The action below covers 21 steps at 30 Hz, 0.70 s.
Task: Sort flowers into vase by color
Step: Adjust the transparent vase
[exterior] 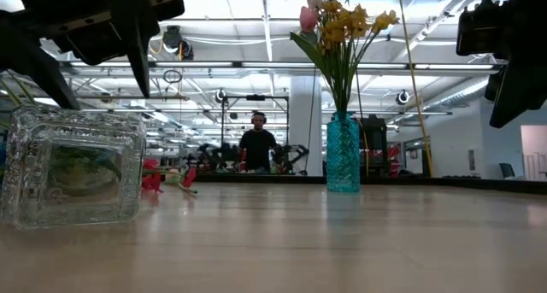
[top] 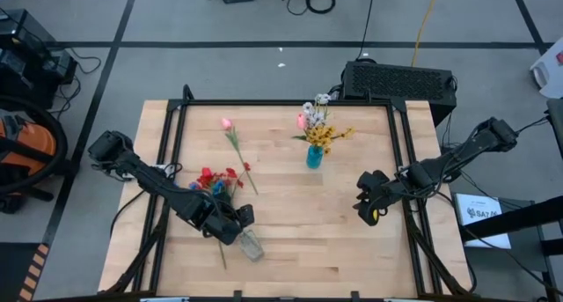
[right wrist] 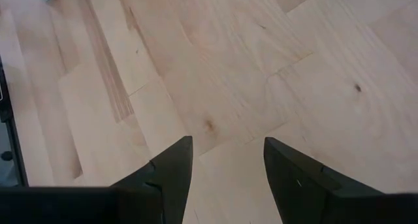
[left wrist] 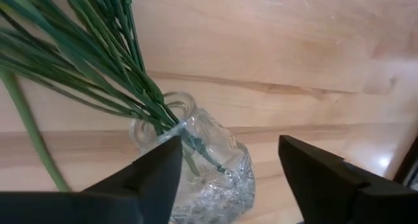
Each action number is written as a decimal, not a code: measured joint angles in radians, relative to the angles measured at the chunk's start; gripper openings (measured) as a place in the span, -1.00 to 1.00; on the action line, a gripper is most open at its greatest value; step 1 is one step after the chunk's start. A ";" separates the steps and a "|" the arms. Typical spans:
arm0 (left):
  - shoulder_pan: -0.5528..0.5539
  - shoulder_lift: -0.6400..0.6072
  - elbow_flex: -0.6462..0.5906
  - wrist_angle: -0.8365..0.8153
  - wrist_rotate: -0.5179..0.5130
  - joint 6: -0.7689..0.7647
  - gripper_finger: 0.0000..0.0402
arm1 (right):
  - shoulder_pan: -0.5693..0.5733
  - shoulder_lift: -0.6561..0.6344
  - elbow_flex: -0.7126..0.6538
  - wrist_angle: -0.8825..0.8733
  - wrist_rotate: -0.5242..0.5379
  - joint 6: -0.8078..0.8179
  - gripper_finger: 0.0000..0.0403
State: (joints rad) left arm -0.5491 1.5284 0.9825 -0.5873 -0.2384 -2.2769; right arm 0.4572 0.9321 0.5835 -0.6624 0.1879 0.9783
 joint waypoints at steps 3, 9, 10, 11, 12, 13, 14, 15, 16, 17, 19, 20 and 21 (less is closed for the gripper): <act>0.000 0.000 0.000 0.037 0.031 -0.019 0.42 | 0.000 0.000 0.000 0.000 0.000 -0.004 -0.10; -0.001 0.000 0.000 0.041 0.068 -0.017 0.45 | 0.000 0.000 0.000 0.000 0.020 -0.022 -0.10; -0.001 0.000 0.000 0.040 0.068 -0.017 0.45 | 0.000 0.000 0.000 0.000 0.026 -0.022 -0.10; -0.001 0.000 0.000 0.040 0.068 -0.019 0.45 | 0.000 0.000 0.000 0.000 0.029 -0.022 -0.10; -0.001 0.000 0.000 0.040 0.069 -0.019 0.45 | 0.000 0.000 0.000 0.000 0.030 -0.022 -0.10; 0.000 0.000 0.000 0.040 0.074 -0.023 0.45 | 0.000 0.000 0.000 0.000 0.030 -0.022 -0.10; 0.001 0.000 0.000 0.039 0.083 -0.037 0.45 | 0.000 0.000 0.000 0.000 0.030 -0.022 -0.10; 0.001 0.000 0.000 0.034 0.095 -0.055 0.45 | 0.000 0.001 0.000 0.000 0.030 -0.022 -0.10; 0.001 0.000 0.000 0.020 0.108 -0.072 0.45 | 0.000 0.001 0.000 0.000 0.030 -0.023 -0.10; 0.001 0.000 0.000 0.003 0.117 -0.089 0.45 | 0.000 0.001 0.000 0.000 0.030 -0.023 -0.10; 0.001 0.000 0.000 -0.021 0.134 -0.100 0.45 | 0.000 0.001 0.000 0.000 0.030 -0.025 -0.10; 0.002 0.000 -0.001 -0.027 0.135 -0.100 0.45 | 0.000 0.001 0.000 0.000 0.030 -0.026 -0.10; 0.005 0.000 -0.001 -0.030 0.135 -0.100 0.45 | 0.000 0.001 0.000 0.000 0.030 -0.026 -0.10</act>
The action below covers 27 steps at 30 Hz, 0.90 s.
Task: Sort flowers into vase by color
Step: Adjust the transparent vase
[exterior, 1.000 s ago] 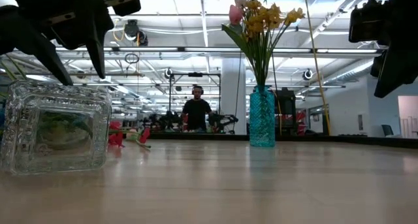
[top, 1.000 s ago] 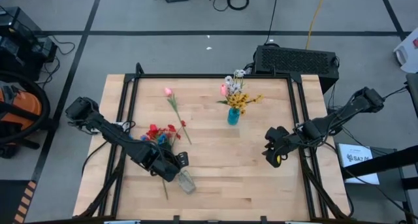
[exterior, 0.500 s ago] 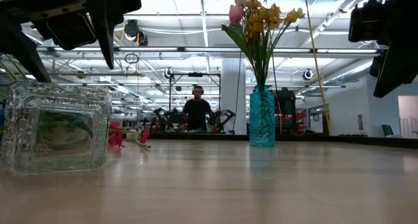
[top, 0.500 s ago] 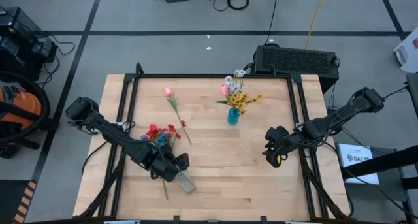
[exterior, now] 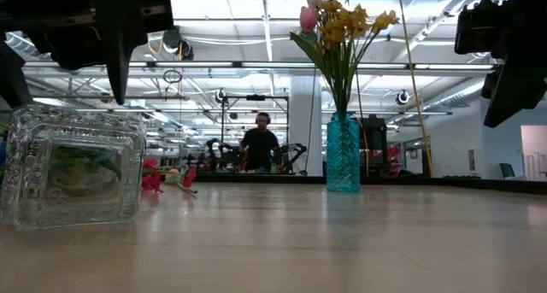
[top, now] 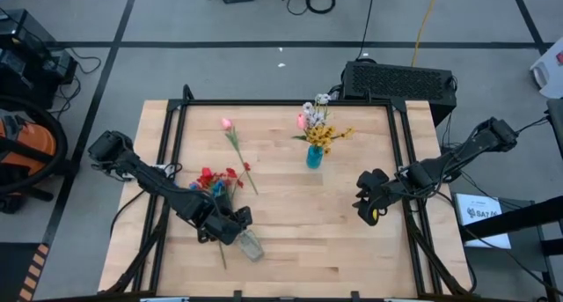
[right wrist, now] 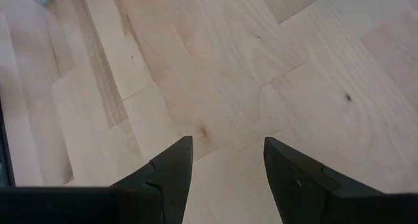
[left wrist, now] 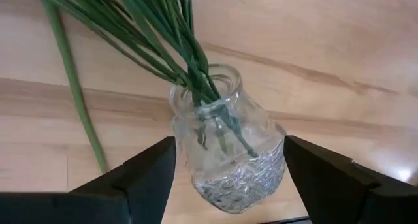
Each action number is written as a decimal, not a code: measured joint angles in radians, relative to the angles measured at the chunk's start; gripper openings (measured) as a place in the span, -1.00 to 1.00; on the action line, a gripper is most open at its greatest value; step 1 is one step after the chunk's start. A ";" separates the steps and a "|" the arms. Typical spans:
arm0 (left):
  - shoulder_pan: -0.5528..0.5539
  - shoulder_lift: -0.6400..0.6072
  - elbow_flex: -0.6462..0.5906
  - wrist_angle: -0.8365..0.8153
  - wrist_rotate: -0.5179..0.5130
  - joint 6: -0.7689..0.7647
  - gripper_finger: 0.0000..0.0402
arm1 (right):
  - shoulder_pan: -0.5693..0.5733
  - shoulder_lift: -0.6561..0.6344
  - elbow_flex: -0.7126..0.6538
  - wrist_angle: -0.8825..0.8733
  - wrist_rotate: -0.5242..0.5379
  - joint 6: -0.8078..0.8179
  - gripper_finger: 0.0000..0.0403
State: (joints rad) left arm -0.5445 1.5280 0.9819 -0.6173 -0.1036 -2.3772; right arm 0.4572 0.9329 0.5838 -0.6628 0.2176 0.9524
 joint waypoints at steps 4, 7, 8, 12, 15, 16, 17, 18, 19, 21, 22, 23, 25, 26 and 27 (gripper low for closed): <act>0.020 0.011 0.000 -0.009 0.000 0.000 0.45 | 0.000 0.000 0.000 0.000 0.000 0.000 -0.10; 0.037 0.046 0.000 -0.005 0.012 0.001 0.45 | 0.000 0.000 0.000 0.000 0.016 0.001 -0.10; 0.043 0.061 0.000 0.004 0.030 0.001 0.45 | 0.000 0.000 0.000 0.000 0.016 0.001 -0.10; 0.058 0.106 0.000 0.009 0.106 0.029 0.45 | 0.000 0.000 0.000 0.000 0.018 0.004 -0.10; 0.066 0.123 0.000 0.010 0.114 0.026 0.45 | 0.000 0.000 0.000 0.000 0.019 0.004 -0.10; 0.070 0.127 0.000 0.016 0.115 0.026 0.45 | 0.000 0.000 0.000 0.000 0.020 0.003 -0.10; 0.075 0.130 0.000 0.024 0.115 0.026 0.45 | 0.000 0.000 0.000 0.000 0.020 0.003 -0.10; 0.078 0.134 0.000 0.030 0.114 0.027 0.45 | 0.000 0.000 0.000 0.000 0.020 0.003 -0.10; 0.081 0.135 0.000 0.030 0.114 0.027 0.45 | 0.000 0.000 0.000 0.000 0.021 0.004 -0.10; 0.085 0.135 0.000 0.038 0.112 0.027 0.45 | 0.000 0.000 0.000 0.000 0.021 0.004 -0.10; 0.087 0.136 0.000 0.039 0.109 0.027 0.45 | 0.000 0.000 0.000 0.000 0.021 0.004 -0.10; 0.087 0.140 0.000 0.039 0.108 0.027 0.44 | 0.000 0.000 0.000 0.000 0.021 0.003 -0.10; 0.087 0.142 0.000 0.039 0.108 0.026 0.42 | 0.000 0.000 0.000 0.000 0.023 0.003 -0.10; 0.087 0.142 0.000 0.040 0.108 0.026 0.40 | 0.000 0.000 0.000 0.000 0.024 0.003 -0.10; 0.088 0.147 0.000 0.044 0.107 0.026 0.37 | 0.000 0.000 0.000 0.000 0.024 0.003 -0.10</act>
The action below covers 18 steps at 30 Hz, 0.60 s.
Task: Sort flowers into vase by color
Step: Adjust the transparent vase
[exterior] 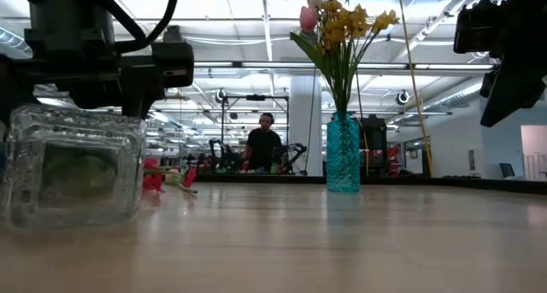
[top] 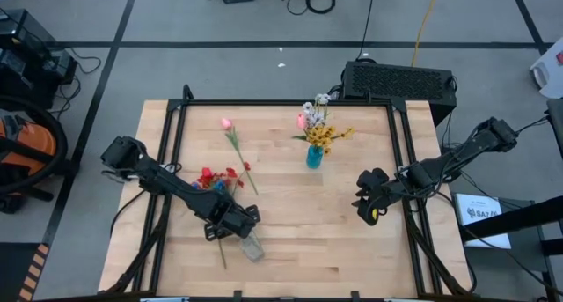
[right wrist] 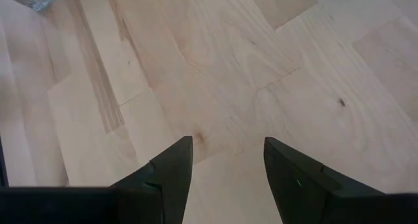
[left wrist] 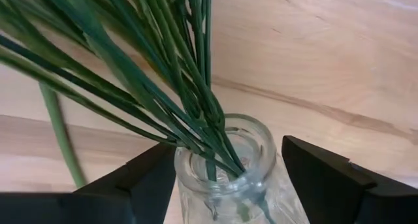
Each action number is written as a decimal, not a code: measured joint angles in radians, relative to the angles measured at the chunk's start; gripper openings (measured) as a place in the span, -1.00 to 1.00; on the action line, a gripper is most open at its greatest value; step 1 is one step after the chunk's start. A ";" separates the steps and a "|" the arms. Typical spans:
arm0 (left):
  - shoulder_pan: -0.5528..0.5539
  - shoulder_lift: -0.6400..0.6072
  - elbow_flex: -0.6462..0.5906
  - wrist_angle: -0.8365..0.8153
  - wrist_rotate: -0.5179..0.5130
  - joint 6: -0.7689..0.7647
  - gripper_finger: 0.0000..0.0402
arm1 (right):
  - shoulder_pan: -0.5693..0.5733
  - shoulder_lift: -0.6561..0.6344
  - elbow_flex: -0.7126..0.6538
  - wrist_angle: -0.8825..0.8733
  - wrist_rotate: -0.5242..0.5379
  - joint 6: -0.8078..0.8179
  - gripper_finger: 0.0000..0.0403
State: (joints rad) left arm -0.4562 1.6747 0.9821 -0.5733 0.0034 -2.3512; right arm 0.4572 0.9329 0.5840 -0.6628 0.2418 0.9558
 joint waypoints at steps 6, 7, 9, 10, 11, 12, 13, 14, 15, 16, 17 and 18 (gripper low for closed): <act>0.005 0.027 0.000 0.030 -0.001 -0.001 0.06 | 0.000 0.000 0.000 0.000 0.024 0.000 -0.10; 0.006 0.033 0.000 0.036 -0.002 -0.002 0.02 | 0.000 0.000 0.000 0.000 0.024 0.000 -0.10; 0.007 0.038 0.000 0.047 -0.003 0.000 0.01 | 0.000 0.000 0.000 0.000 0.024 0.000 -0.10; 0.007 0.038 0.001 0.047 -0.003 0.000 0.01 | 0.000 0.000 0.000 0.000 0.024 0.000 -0.10; 0.007 0.038 0.001 0.047 -0.003 0.000 0.01 | 0.000 0.000 0.000 0.000 0.024 0.000 -0.10; 0.007 0.038 0.001 0.047 -0.003 0.000 0.01 | 0.000 0.000 0.000 0.000 0.024 0.000 -0.10; 0.007 0.038 0.001 0.046 -0.003 0.000 0.01 | 0.000 0.000 0.000 0.000 0.024 -0.001 -0.10; 0.008 0.038 0.001 0.046 -0.003 0.000 0.01 | 0.000 0.000 0.000 0.000 0.024 0.000 -0.10; 0.009 0.038 0.001 0.046 -0.003 0.001 0.01 | 0.000 0.000 0.000 0.000 0.024 0.000 -0.10; 0.009 0.038 0.001 0.046 -0.003 0.002 0.01 | 0.000 0.000 0.000 0.000 0.024 0.000 -0.10; 0.009 0.038 0.001 0.046 -0.003 0.005 0.02 | 0.000 0.000 0.000 0.000 0.024 0.000 -0.10; 0.010 0.038 0.001 0.046 -0.003 0.010 0.03 | 0.000 0.000 0.000 0.000 0.024 0.000 -0.10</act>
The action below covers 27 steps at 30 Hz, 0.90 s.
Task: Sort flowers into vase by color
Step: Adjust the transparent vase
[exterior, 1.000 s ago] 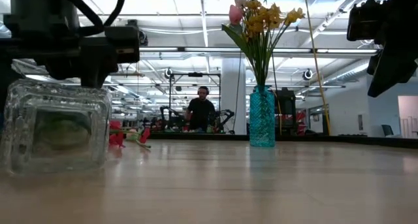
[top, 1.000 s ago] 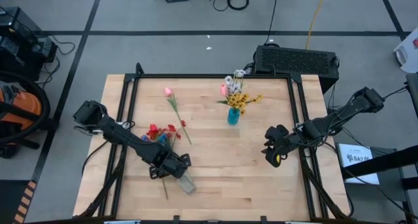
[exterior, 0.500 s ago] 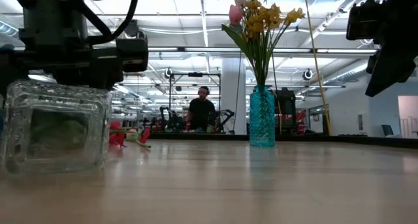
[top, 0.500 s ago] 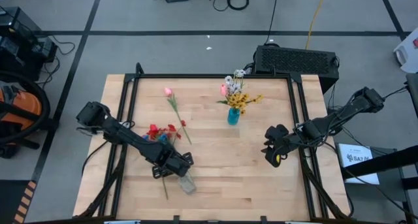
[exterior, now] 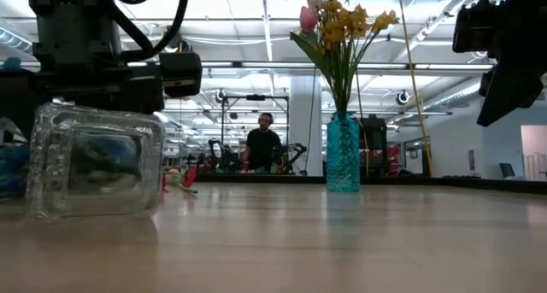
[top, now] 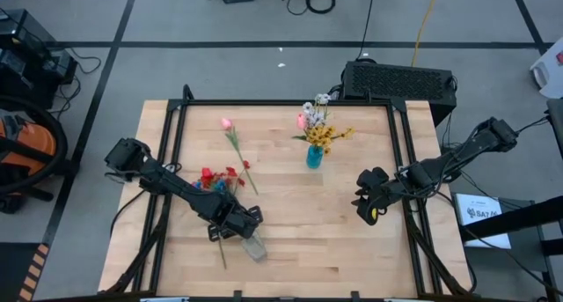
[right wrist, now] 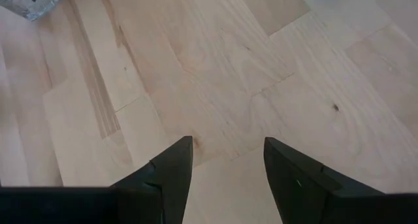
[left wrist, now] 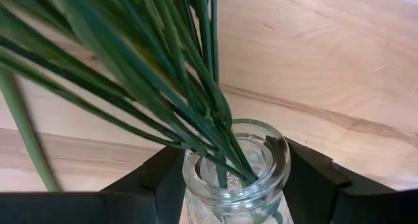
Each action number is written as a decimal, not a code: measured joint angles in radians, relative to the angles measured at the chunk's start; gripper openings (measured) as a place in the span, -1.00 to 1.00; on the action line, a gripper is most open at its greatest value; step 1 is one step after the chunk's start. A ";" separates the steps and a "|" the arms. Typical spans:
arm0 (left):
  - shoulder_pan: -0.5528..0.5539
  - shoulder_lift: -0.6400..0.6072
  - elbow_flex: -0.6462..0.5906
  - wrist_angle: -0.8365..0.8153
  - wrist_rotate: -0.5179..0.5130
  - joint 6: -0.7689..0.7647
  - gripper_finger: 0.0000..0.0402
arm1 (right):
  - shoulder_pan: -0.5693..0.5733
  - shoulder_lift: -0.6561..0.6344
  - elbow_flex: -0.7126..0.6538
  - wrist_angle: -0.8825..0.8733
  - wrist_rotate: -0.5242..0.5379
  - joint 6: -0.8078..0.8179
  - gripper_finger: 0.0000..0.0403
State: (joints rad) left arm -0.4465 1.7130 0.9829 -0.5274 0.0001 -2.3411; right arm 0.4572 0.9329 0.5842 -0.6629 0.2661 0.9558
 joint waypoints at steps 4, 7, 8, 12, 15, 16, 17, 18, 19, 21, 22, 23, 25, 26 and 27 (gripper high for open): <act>0.000 0.000 0.000 -0.001 -0.011 0.025 0.02 | 0.000 0.000 0.000 0.000 0.000 0.000 -0.10; -0.005 0.000 0.000 -0.002 -0.043 0.027 0.01 | 0.000 0.000 0.000 0.000 0.000 0.000 -0.10; -0.007 0.000 0.000 -0.002 -0.054 0.033 0.01 | 0.000 0.000 0.000 0.000 0.000 0.000 -0.10; -0.012 0.001 0.032 -0.026 -0.085 0.100 0.01 | 0.000 0.000 0.000 0.000 0.000 0.000 -0.10; -0.014 0.002 0.096 -0.114 -0.137 0.126 0.01 | 0.000 0.000 0.000 0.000 0.001 -0.001 -0.10; -0.013 0.002 0.118 -0.148 -0.146 0.131 0.01 | 0.000 0.000 0.000 0.000 0.004 -0.001 -0.10; -0.012 0.002 0.140 -0.180 -0.149 0.132 0.01 | 0.000 0.000 0.000 0.000 0.013 0.000 -0.10; -0.012 0.002 0.158 -0.207 -0.150 0.134 0.01 | 0.000 0.000 0.000 0.000 0.019 0.000 -0.10; -0.013 0.002 0.175 -0.233 -0.150 0.141 0.01 | 0.000 0.000 0.000 0.000 0.021 0.000 -0.10; -0.013 0.002 0.204 -0.268 -0.149 0.154 0.01 | -0.001 0.000 0.000 0.000 0.023 -0.003 -0.10; -0.014 0.002 0.218 -0.280 -0.148 0.157 0.01 | -0.001 0.000 0.000 0.000 0.025 -0.003 -0.10; -0.014 0.001 0.229 -0.292 -0.148 0.159 0.01 | -0.001 0.000 0.000 0.000 0.025 -0.003 -0.10; -0.013 0.000 0.241 -0.318 -0.150 0.158 0.01 | -0.001 0.000 0.000 0.002 0.025 -0.001 -0.10; -0.013 0.000 0.243 -0.330 -0.150 0.159 0.01 | -0.001 0.000 0.000 0.009 0.024 0.000 -0.10; -0.013 0.000 0.243 -0.334 -0.150 0.158 0.01 | -0.001 0.000 0.000 0.029 0.023 0.000 -0.10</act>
State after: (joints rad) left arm -0.4595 1.7134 1.2255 -0.8618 -0.1501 -2.1826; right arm 0.4564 0.9329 0.5842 -0.6340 0.2887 0.9558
